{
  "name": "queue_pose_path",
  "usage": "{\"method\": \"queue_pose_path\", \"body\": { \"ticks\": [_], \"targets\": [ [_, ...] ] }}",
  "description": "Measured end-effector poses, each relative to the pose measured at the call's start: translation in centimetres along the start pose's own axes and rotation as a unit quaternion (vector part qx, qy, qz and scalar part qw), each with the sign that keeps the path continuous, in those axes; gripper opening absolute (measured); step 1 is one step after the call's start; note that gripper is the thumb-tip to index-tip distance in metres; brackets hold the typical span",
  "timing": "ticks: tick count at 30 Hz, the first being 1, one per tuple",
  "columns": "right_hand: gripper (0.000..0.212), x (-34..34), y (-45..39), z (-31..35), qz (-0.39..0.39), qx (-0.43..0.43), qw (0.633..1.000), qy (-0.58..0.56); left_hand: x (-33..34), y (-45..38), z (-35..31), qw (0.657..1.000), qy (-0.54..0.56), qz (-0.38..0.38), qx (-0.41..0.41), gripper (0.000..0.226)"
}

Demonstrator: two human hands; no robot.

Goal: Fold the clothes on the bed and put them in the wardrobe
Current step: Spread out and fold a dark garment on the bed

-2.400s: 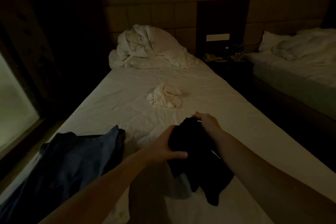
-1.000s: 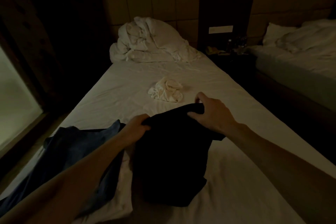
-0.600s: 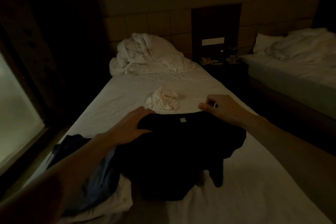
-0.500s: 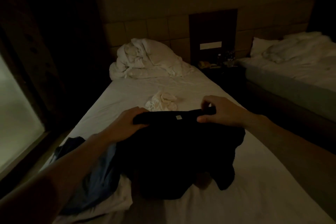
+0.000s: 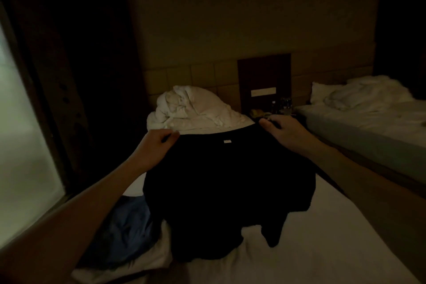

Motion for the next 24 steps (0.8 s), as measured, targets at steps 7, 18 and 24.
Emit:
{"method": "queue_pose_path", "body": {
  "ticks": [7,18,24],
  "targets": [
    [0.03,-4.5,4.2,3.6,0.097,-0.013,0.991,-0.096,-4.1,2.3,-6.3,0.992,-0.087,0.088,0.033,0.028],
    [0.027,-10.7,9.3,12.7,-0.19,-0.144,0.971,0.032,-10.2,2.5,-14.3,0.99,0.018,-0.061,0.124,0.036],
    [0.025,-11.6,6.0,12.7,-0.186,-0.127,0.971,0.075,-10.3,-1.3,-12.2,0.984,-0.148,-0.083,0.058,0.026]
  ]
}}
Point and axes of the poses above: each hand's wrist, its own y-axis away from the middle knuckle, its own x-axis out of the palm, z = x × y, the point moved 5 cm from there along -y, towards the middle knuckle, and after that the axes turned 14 degrees about z, right-handed, at the moved point
